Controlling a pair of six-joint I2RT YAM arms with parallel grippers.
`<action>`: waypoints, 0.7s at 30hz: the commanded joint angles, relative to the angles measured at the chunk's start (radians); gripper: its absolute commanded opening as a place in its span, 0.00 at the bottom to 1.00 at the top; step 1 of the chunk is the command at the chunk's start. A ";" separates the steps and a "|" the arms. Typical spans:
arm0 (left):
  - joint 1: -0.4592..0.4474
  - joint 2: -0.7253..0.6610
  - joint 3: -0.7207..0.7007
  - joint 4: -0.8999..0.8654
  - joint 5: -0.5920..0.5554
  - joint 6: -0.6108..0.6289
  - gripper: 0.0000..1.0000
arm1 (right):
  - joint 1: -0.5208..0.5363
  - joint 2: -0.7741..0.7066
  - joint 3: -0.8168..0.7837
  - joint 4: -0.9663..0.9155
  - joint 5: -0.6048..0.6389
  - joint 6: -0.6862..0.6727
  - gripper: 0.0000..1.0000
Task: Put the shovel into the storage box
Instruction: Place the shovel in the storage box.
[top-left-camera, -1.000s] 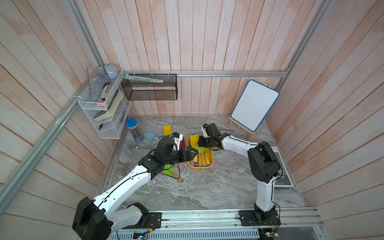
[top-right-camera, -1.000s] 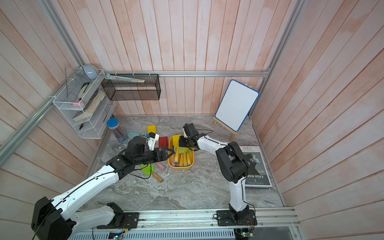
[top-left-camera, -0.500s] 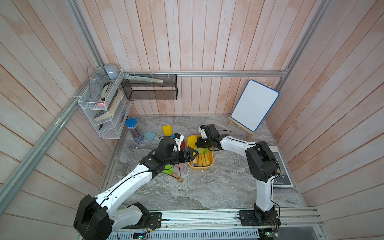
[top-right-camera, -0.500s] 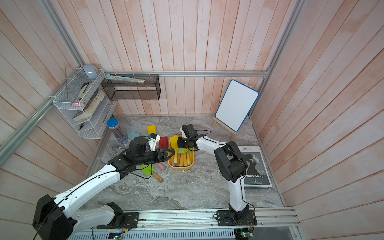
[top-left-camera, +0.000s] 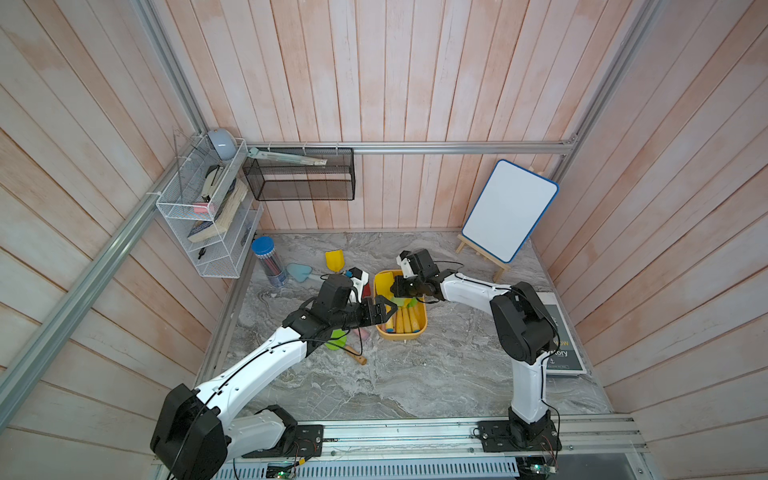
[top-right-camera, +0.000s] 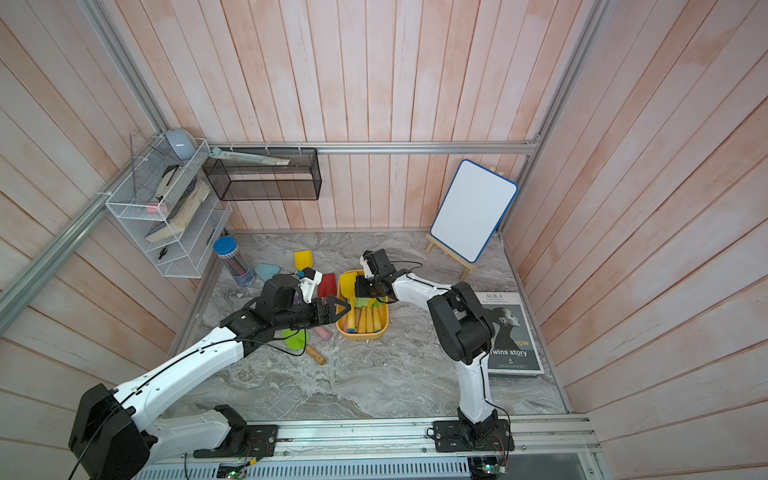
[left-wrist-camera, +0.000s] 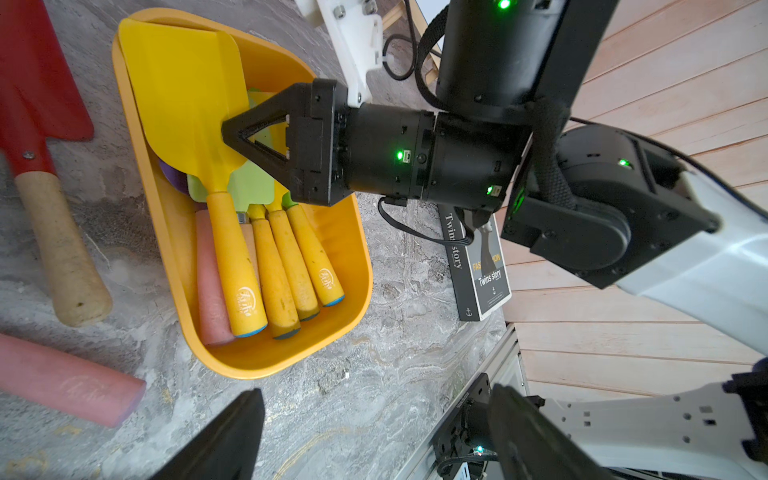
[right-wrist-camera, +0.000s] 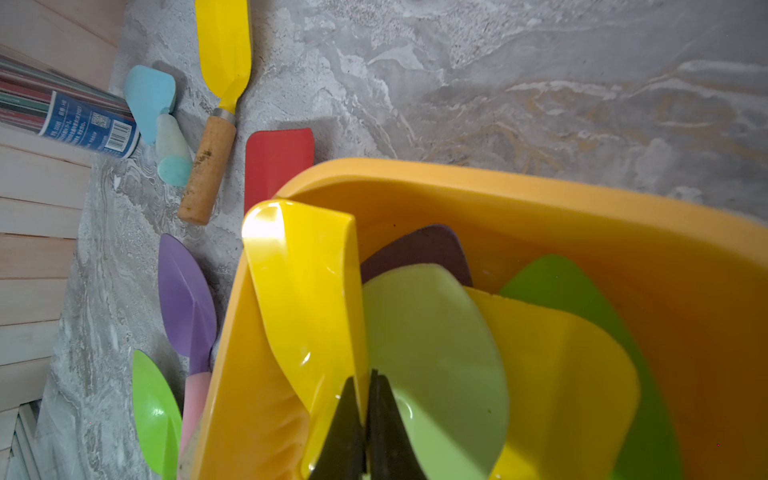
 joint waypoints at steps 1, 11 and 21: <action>0.005 0.009 -0.012 -0.001 0.014 -0.002 0.90 | 0.008 0.031 -0.030 -0.051 0.013 -0.014 0.00; 0.005 0.008 -0.011 -0.009 -0.002 -0.009 0.90 | 0.009 0.015 -0.065 -0.057 0.031 -0.006 0.00; 0.005 0.014 -0.006 -0.012 -0.005 -0.013 0.90 | 0.008 0.011 -0.060 -0.060 0.035 -0.006 0.07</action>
